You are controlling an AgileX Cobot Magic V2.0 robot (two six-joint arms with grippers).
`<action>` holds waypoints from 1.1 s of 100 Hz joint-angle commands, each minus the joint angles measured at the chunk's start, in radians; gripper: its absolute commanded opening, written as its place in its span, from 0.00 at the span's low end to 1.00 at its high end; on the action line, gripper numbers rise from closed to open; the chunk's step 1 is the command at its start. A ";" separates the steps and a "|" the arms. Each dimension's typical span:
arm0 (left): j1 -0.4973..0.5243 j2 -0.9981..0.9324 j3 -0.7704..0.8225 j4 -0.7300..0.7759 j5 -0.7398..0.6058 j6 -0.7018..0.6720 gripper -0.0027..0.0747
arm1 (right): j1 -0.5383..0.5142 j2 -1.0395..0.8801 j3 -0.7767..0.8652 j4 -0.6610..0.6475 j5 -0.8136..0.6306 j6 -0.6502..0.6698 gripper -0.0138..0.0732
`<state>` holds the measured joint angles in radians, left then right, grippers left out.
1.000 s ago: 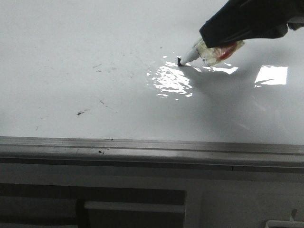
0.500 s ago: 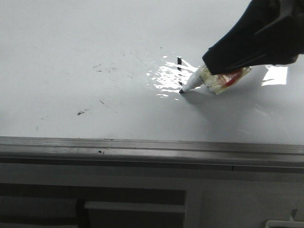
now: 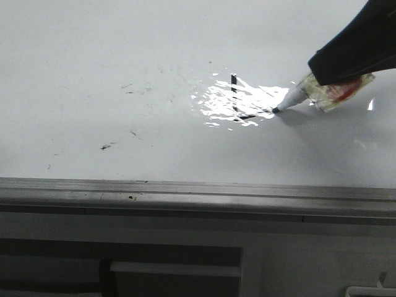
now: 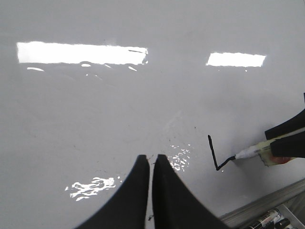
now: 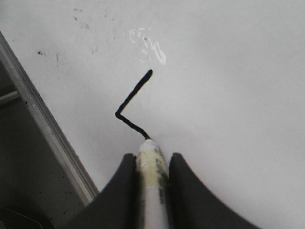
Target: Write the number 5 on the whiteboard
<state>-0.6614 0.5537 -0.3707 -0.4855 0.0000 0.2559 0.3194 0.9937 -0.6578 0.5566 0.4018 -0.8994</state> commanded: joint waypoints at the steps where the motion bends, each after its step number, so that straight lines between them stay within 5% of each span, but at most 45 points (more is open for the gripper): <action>1: 0.002 0.000 -0.029 -0.007 -0.072 -0.010 0.01 | -0.025 -0.020 -0.020 -0.039 -0.020 -0.007 0.11; 37: 0.002 0.000 -0.029 -0.007 -0.072 -0.010 0.01 | -0.017 0.006 0.034 -0.024 0.016 0.034 0.11; 75: 0.002 0.000 -0.029 -0.007 -0.072 -0.010 0.01 | 0.126 0.083 0.023 -0.013 -0.069 0.034 0.11; 110: 0.002 0.000 -0.029 -0.007 -0.072 -0.010 0.01 | 0.127 -0.067 -0.099 -0.024 -0.028 0.034 0.11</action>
<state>-0.6614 0.5537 -0.3707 -0.4855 0.0000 0.2542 0.4501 0.9601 -0.7106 0.5343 0.4500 -0.8600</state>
